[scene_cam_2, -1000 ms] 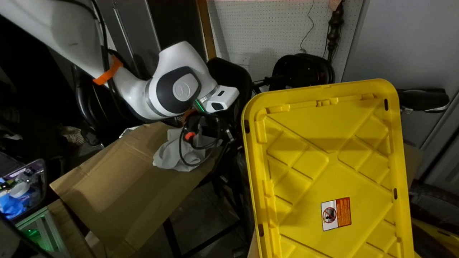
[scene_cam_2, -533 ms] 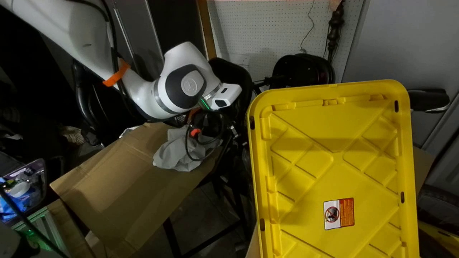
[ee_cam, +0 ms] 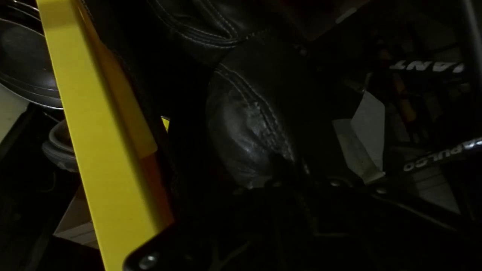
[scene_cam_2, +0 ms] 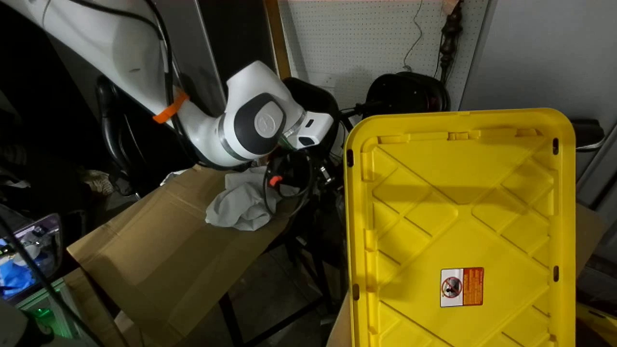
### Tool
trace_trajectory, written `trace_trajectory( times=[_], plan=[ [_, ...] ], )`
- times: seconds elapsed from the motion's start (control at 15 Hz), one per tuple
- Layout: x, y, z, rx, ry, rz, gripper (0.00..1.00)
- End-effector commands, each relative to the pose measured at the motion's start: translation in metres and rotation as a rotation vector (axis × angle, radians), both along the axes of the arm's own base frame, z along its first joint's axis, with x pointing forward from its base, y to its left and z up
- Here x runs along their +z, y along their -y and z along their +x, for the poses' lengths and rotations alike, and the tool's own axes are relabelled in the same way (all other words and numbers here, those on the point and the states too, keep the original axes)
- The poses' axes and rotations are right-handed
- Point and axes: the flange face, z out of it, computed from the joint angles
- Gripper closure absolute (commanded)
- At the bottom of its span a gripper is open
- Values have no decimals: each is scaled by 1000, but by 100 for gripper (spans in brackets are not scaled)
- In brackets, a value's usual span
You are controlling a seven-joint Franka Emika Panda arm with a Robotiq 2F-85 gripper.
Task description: Turn the black chair towards the right
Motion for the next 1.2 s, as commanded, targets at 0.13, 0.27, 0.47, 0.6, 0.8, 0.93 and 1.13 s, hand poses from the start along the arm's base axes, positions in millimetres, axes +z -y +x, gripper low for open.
trace_trajectory(
  times=[0.13, 0.27, 0.47, 0.6, 0.8, 0.93, 1.13],
  plan=[
    [7, 44, 21, -71, 93, -9, 96],
    [5, 53, 26, -100, 110, -4, 96],
    [6, 54, 34, -116, 114, 26, 59],
    [10, 48, 37, -114, 118, 43, 51],
    [15, 46, 36, -124, 104, 46, 32],
    [17, 48, 33, -136, 77, 46, 18],
    [16, 45, 30, -133, 18, 41, 1]
  ],
)
